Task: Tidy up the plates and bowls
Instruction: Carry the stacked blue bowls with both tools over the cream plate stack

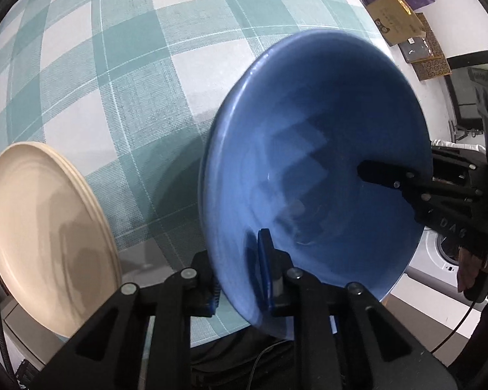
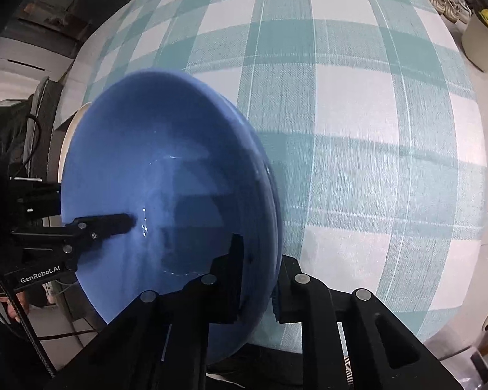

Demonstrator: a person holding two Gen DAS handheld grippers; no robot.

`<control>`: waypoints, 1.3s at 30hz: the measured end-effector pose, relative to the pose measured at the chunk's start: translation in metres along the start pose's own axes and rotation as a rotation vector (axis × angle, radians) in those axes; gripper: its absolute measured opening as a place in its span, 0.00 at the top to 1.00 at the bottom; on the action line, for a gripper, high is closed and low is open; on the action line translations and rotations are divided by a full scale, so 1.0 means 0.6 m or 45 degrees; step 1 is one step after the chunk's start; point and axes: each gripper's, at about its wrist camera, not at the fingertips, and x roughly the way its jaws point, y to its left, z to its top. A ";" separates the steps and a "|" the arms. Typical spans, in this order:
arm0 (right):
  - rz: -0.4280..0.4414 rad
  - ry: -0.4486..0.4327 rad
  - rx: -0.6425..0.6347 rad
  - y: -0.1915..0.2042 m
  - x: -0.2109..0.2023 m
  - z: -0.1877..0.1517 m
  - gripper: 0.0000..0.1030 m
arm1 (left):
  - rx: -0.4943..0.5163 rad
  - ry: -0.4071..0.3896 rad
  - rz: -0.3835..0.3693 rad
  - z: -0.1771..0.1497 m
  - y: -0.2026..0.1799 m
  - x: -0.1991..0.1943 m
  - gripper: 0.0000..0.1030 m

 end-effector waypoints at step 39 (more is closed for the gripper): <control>0.030 0.046 -0.219 0.190 -0.049 0.178 0.88 | -0.264 -0.084 -0.054 -0.066 0.168 -0.138 0.83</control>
